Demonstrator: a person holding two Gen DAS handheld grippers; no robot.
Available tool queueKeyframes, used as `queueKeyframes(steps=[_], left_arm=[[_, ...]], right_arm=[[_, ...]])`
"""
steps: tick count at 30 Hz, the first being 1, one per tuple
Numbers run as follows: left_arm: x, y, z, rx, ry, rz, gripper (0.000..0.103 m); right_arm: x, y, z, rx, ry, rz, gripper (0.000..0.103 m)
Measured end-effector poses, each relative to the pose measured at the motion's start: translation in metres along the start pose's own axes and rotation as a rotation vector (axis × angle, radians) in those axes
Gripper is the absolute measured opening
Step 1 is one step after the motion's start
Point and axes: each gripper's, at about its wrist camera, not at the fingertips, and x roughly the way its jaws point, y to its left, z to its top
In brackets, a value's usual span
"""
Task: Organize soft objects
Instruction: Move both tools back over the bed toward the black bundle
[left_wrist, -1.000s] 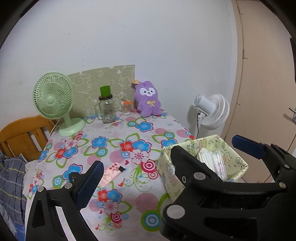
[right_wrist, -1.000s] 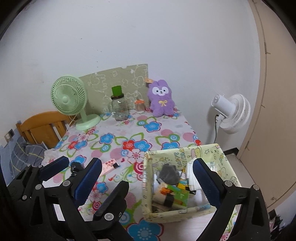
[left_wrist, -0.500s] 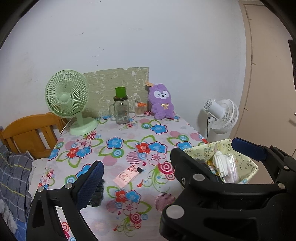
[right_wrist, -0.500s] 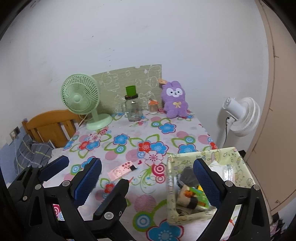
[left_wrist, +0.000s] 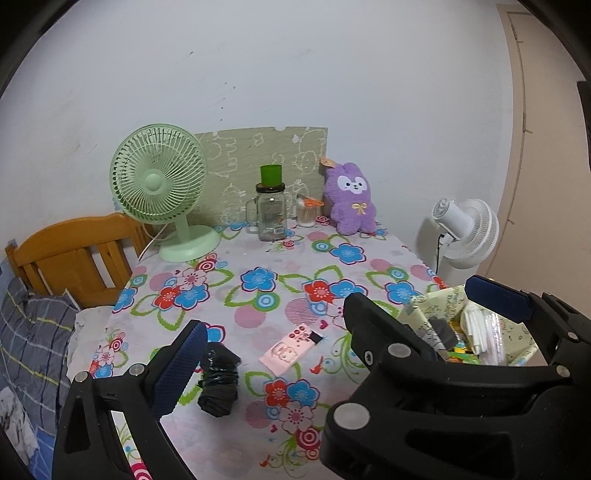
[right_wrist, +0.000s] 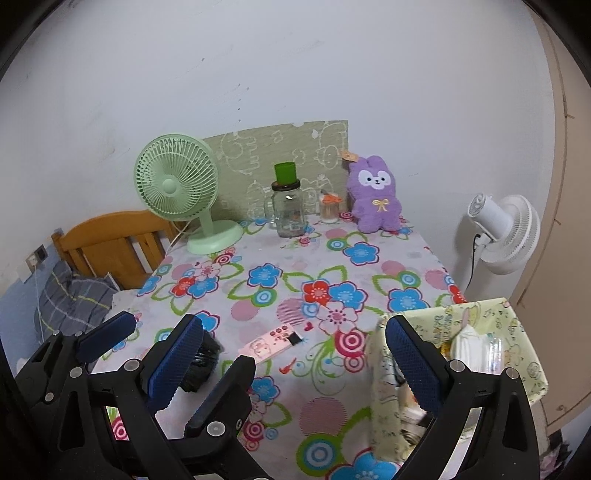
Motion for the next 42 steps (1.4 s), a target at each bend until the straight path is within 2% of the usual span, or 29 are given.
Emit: queueKeyframes(steps=[9,31,42], left_arm=[[0.017,0.022,-0.004,-0.029,0.021,0.016,0.101],[0.095,0.082,-0.034,-0.130,0.194,0.114,0.099],[0.130,0.095,-0.053,-0.169,0.280,0.115,0.089]], right_arm=[[0.022,0.014,-0.001,-0.009,0.018,0.016,0.101],[0.110,0.041,-0.024,0.006,0.146,0.032,0.101],[0.151,0.041,-0.038,0.034,0.222,0.022,0.101]])
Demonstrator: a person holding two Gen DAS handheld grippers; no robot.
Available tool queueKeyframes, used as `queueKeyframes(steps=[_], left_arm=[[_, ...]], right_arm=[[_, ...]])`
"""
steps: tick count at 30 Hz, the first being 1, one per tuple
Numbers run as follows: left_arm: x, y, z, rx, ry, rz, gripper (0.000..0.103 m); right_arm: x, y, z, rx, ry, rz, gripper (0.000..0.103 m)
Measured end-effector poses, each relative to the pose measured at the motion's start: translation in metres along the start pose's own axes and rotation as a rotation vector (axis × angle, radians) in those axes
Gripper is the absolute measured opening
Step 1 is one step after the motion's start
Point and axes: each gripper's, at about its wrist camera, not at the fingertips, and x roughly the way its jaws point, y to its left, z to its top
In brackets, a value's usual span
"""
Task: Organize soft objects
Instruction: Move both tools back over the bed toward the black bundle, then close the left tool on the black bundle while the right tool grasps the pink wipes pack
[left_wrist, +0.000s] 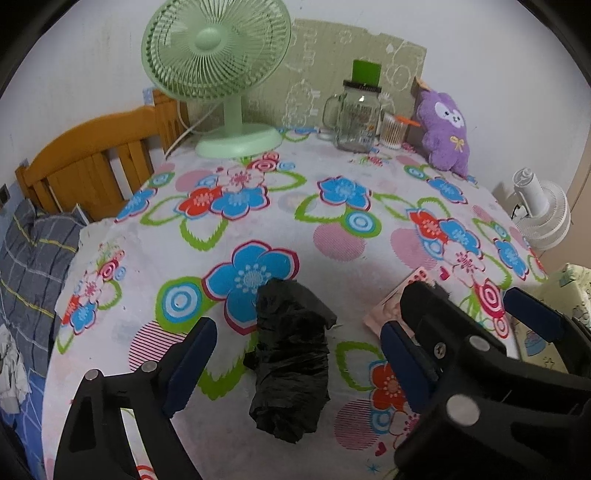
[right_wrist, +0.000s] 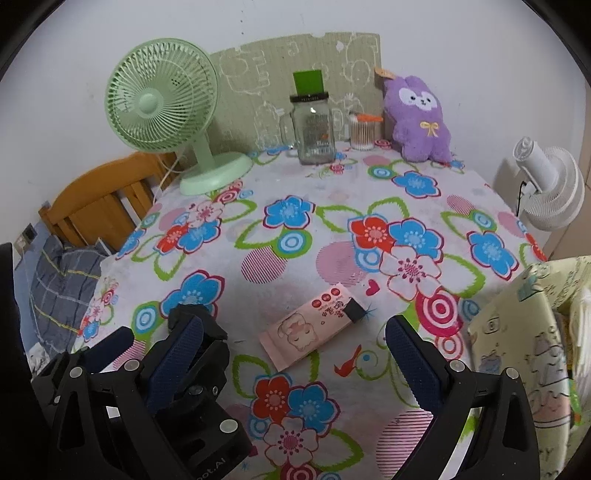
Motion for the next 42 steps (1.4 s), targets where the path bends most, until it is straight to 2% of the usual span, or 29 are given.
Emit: queueKeyframes(steps=[7,10,12,13,21,28,33,36,38,42], left_arm=[[0.020,0.002,-0.004,-0.005,0.045,0.002,0.077],[0.027,0.003,-0.005,-0.007,0.065,0.013,0.064],[0.032,0.005,-0.005,-0.014,0.079,0.008,0.051],[0.033,0.006,-0.005,-0.018,0.084,0.002,0.050],[0.041,0.005,0.005,-0.017,0.088,-0.014,0.046],[0.047,0.003,0.008,0.004,0.089,-0.008,0.046],[0.047,0.002,0.008,0.014,0.086,0.000,0.046],[0.047,-0.001,0.006,0.041,0.075,0.021,0.046],[0.046,-0.001,0.005,0.046,0.072,0.024,0.046],[0.044,-0.003,0.002,0.054,0.067,0.035,0.046]], right_arm=[[0.021,-0.002,-0.003,0.022,0.043,-0.005,0.101],[0.029,-0.003,-0.003,0.025,0.055,-0.016,0.101],[0.033,-0.004,-0.003,0.029,0.063,-0.017,0.101],[0.036,-0.003,-0.003,0.029,0.064,-0.015,0.101],[0.050,0.000,0.002,0.031,0.071,-0.029,0.099],[0.069,-0.005,0.005,0.064,0.128,-0.052,0.082],[0.077,-0.005,0.004,0.049,0.135,-0.084,0.077],[0.080,-0.005,0.002,0.037,0.143,-0.121,0.069],[0.080,-0.004,0.002,0.015,0.144,-0.126,0.056],[0.078,-0.001,0.000,-0.015,0.145,-0.110,0.048]])
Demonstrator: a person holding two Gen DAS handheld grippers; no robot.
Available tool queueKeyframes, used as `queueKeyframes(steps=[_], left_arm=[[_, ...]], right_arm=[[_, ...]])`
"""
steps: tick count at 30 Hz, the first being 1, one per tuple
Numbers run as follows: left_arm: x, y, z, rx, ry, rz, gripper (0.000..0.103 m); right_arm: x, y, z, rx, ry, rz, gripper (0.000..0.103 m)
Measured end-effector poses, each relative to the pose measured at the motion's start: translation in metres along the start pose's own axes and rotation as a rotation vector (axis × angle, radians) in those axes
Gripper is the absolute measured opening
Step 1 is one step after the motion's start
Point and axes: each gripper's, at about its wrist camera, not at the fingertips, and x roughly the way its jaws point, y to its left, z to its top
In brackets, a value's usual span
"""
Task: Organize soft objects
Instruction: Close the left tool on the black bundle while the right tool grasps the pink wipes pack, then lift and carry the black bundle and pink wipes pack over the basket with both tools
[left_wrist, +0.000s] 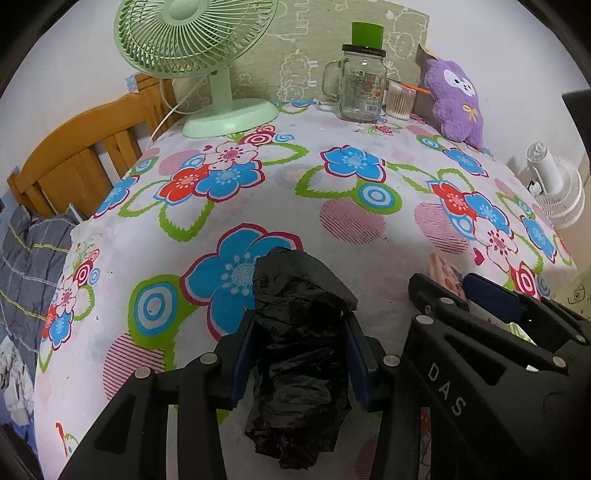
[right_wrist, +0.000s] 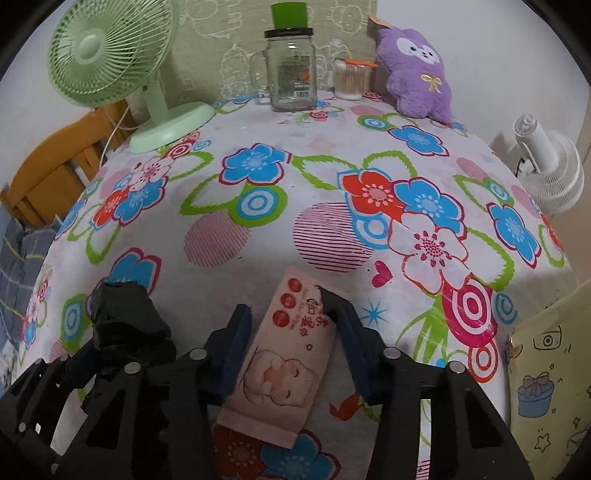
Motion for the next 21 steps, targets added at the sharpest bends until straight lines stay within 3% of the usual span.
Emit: queueKeyframes(steps=[8,21], left_arm=[[-0.007,0.000,-0.010,-0.009,0.002,0.003,0.046],[-0.026,-0.004,-0.024,-0.020,-0.010,0.020,0.045]], right_arm=[[-0.010,0.005,-0.009,-0.032,0.003,0.053,0.037],[-0.028,0.001,-0.022,-0.042,0.002,0.092,0.035]])
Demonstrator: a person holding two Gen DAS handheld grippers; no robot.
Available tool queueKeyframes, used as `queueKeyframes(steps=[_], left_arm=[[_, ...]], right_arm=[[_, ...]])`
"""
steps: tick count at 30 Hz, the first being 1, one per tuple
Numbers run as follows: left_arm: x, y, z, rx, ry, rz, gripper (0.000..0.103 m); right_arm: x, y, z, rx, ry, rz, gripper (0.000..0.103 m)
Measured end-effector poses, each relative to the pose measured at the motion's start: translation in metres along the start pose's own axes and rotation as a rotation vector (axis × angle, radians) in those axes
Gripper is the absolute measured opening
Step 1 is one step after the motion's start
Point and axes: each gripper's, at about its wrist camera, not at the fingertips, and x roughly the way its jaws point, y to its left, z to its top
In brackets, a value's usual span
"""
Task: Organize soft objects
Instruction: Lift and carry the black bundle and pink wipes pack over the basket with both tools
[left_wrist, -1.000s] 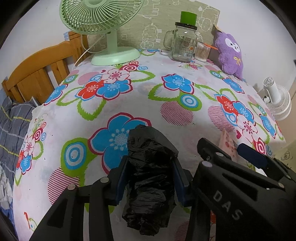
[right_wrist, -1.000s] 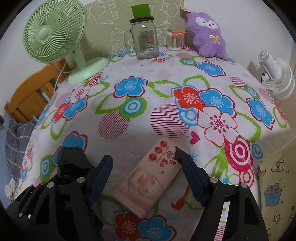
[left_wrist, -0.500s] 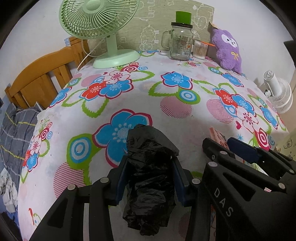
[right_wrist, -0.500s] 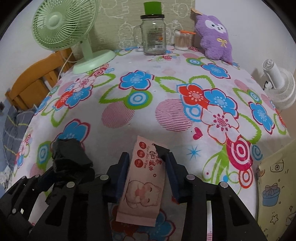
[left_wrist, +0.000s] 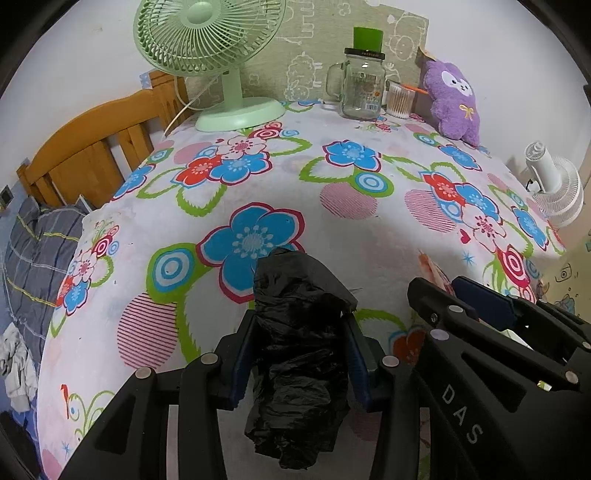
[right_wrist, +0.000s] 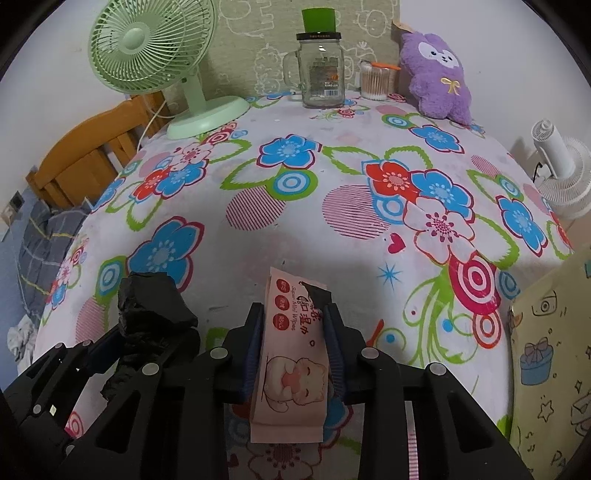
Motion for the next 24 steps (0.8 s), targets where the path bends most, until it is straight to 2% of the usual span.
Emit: queueKeyframes(steps=[24], left_arm=[[-0.063,-0.022,-0.002,0.014,-0.116,-0.014,0.045]], right_arm=[[-0.075,-0.012,-0.007,-0.012,-0.124,0.019,0.035]])
